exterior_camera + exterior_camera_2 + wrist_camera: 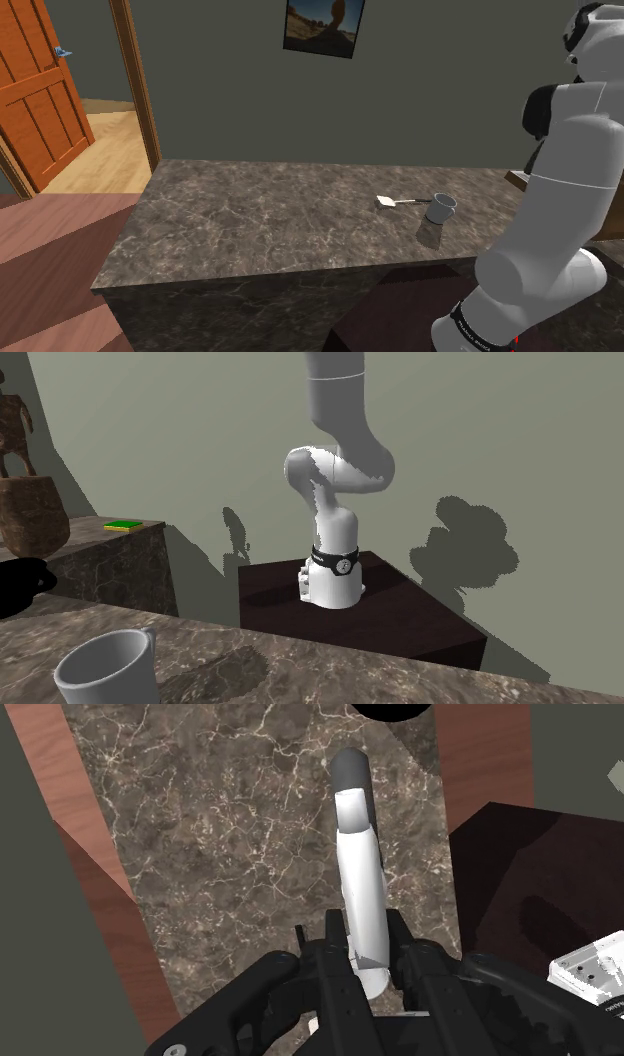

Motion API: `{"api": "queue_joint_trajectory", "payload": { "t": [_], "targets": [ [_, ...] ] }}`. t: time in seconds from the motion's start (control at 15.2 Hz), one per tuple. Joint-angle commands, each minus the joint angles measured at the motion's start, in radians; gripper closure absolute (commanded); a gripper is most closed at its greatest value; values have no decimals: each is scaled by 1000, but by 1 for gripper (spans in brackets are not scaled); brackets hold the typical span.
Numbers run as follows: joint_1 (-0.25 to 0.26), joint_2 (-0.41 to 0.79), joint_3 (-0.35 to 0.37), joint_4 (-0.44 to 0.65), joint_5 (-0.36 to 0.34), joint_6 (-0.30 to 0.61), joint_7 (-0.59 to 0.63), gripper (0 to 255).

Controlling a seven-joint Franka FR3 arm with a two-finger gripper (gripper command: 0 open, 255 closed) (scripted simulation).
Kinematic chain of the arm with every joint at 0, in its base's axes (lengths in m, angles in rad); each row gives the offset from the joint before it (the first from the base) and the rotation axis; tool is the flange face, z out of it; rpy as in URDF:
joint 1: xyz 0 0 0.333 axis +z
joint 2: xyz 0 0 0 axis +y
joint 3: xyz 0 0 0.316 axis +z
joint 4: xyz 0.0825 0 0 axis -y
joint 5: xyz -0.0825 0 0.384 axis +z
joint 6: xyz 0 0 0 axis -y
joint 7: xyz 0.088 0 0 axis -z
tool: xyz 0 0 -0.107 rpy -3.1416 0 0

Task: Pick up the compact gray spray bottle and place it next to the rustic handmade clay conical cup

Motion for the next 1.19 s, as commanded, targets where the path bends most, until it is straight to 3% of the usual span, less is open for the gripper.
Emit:
{"api": "queue_joint_trajectory", "payload": {
  "t": [0.0, 0.53, 1.12],
  "targets": [
    [30, -15, -7, -52, -16, 40, 3, 255],
    [125, -73, -30, -231, -70, 178, 20, 255],
    [185, -107, -41, -389, -100, 314, 31, 255]
  ]
}}
